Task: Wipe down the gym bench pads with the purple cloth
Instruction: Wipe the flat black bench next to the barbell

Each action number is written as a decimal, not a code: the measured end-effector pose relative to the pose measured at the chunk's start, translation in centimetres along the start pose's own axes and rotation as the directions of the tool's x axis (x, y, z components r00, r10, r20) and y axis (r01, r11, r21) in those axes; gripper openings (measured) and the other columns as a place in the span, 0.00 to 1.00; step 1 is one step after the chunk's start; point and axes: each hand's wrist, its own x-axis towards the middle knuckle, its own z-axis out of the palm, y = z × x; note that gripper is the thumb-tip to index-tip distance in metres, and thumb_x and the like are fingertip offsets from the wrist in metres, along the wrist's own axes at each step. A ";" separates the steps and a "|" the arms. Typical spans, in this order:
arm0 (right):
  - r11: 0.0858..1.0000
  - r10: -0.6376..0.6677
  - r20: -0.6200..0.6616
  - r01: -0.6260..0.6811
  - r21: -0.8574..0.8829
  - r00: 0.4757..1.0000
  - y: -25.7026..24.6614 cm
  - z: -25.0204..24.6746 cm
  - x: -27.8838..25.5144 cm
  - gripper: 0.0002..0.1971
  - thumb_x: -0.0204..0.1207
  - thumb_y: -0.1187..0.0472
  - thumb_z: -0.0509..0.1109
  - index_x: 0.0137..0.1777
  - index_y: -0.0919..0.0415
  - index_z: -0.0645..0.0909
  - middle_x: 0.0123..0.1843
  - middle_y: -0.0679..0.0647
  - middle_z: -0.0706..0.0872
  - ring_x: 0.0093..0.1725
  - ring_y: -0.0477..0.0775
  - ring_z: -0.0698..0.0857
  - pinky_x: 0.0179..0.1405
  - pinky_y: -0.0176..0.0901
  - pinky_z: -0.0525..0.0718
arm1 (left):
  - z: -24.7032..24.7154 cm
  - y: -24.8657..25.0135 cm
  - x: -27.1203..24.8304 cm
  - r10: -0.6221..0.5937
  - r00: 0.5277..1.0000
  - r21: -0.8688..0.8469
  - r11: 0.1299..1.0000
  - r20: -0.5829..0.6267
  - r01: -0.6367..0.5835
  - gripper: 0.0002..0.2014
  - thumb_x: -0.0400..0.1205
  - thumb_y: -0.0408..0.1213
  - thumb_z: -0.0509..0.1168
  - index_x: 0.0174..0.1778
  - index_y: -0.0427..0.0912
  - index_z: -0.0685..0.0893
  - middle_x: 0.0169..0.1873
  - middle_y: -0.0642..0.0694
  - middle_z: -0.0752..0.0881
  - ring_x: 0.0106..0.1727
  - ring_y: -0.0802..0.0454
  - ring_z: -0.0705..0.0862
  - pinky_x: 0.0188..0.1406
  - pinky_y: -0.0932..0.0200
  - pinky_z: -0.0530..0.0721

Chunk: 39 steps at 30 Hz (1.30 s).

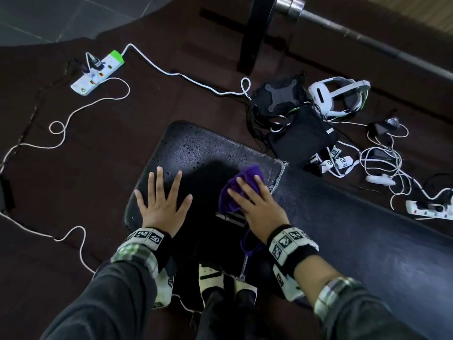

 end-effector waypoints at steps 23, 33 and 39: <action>0.991 -0.136 -0.144 0.133 -0.031 0.980 -1.5 -0.4 3.5 0.27 0.73 0.53 0.58 0.74 0.41 0.69 0.79 0.47 0.68 0.78 0.65 0.65 0.74 0.59 0.65 | -0.7 -1.2 2.6 -0.034 0.984 -0.011 0.999 -0.177 0.032 0.40 0.70 0.78 0.39 0.80 0.72 0.46 0.85 0.53 0.39 0.84 0.51 0.38 0.80 0.36 0.44; 0.953 0.299 -0.235 -0.278 0.119 0.925 5.1 -1.6 0.6 0.33 0.73 0.65 0.70 0.76 0.45 0.65 0.80 0.50 0.64 0.79 0.69 0.59 0.53 0.59 0.85 | -0.6 -1.4 2.4 -0.036 0.984 -0.018 0.999 -0.172 0.034 0.39 0.71 0.78 0.39 0.79 0.74 0.45 0.84 0.53 0.38 0.84 0.53 0.36 0.81 0.38 0.43; 0.994 0.076 -0.119 -0.085 -0.066 0.990 0.0 0.4 -3.0 0.33 0.68 0.62 0.53 0.77 0.51 0.66 0.79 0.53 0.63 0.81 0.69 0.46 0.67 0.69 0.73 | -0.3 -1.5 2.5 -0.029 0.979 -0.016 1.000 -0.204 0.026 0.38 0.71 0.78 0.40 0.80 0.73 0.47 0.85 0.52 0.41 0.85 0.50 0.40 0.80 0.35 0.46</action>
